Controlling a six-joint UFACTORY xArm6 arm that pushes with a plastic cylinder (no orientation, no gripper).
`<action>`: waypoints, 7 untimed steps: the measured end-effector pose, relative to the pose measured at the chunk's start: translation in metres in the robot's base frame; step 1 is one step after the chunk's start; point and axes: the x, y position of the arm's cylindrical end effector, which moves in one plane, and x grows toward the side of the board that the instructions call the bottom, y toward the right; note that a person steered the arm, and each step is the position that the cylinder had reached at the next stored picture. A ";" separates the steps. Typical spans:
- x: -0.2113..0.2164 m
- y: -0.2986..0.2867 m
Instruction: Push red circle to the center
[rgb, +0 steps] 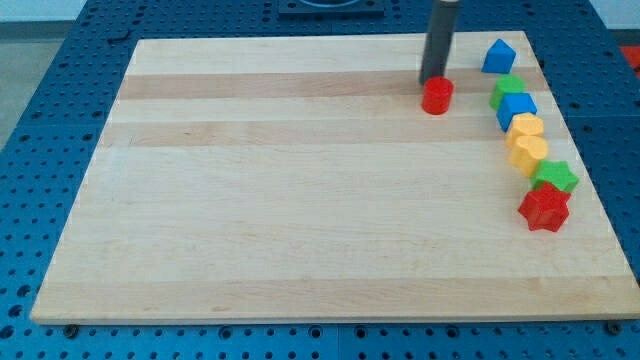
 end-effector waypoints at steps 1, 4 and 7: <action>0.009 0.051; 0.034 0.053; 0.034 -0.030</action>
